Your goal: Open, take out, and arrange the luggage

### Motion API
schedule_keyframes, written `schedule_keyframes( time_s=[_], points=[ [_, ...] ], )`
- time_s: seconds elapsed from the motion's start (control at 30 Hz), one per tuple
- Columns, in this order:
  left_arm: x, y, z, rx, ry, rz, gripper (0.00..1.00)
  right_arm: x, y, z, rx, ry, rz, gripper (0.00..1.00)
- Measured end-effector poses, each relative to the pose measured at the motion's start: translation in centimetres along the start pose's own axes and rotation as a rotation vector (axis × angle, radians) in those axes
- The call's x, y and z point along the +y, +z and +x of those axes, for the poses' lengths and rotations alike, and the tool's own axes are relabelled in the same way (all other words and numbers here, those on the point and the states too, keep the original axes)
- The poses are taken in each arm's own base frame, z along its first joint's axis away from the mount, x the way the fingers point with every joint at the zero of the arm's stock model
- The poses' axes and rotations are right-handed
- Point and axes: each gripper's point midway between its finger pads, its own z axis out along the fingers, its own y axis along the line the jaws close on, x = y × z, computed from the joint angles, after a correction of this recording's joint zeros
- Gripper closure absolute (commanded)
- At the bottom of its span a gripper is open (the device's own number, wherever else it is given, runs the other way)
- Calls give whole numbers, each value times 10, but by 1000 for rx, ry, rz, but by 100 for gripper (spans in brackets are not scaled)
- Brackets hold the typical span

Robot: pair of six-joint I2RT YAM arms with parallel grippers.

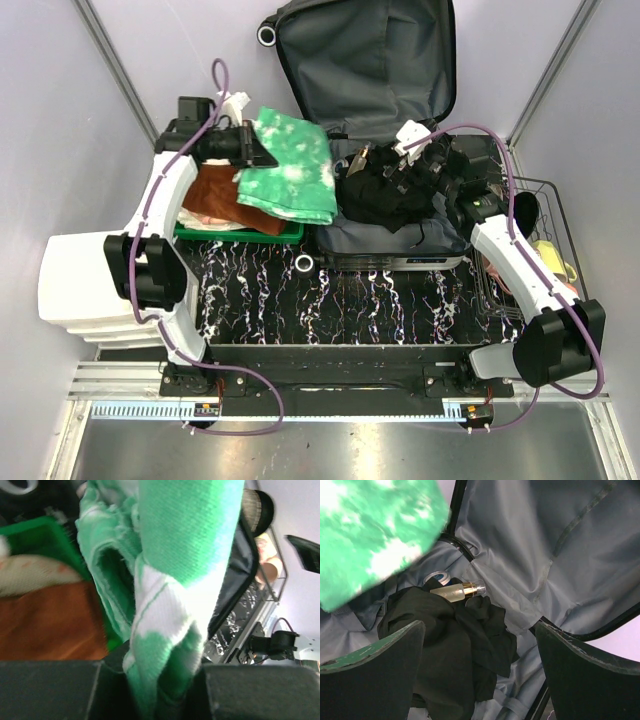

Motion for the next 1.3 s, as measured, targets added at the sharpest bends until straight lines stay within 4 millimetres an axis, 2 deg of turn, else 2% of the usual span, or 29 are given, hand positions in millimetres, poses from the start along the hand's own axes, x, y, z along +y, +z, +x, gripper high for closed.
schedule_keyframes(
  time_s=[0.13,0.27,0.57,0.6,0.63,0.73,0.8,0.87,0.97,1.07,1.2,1.3],
  points=[
    [51,-33,5,28,-72,-148,100,1,0,2,7,5,-3,0],
    [93,-58,8,64,-93,-258,100,2,-1,3,13,12,-7,0],
    [184,-96,38,197,-93,-475,100,11,-2,13,48,33,-37,0],
    [193,-99,41,206,-97,-497,96,13,-2,15,58,38,-45,0],
    [203,-102,44,216,-98,-527,74,14,-2,17,66,42,-53,0],
    [229,-108,52,252,-90,-606,38,19,0,24,102,59,-83,0],
    [243,-114,58,282,-76,-663,29,24,3,31,138,76,-110,0],
    [249,-118,59,296,-61,-691,10,32,7,43,193,106,-160,1],
    [253,-124,53,288,-22,-712,1,42,17,62,274,149,-225,1],
    [246,-129,40,254,24,-717,1,57,23,80,344,191,-297,0],
    [213,-143,8,158,118,-706,1,71,32,101,410,220,-376,0],
    [174,-152,-20,66,206,-665,1,80,39,118,443,213,-409,0]
  ],
)
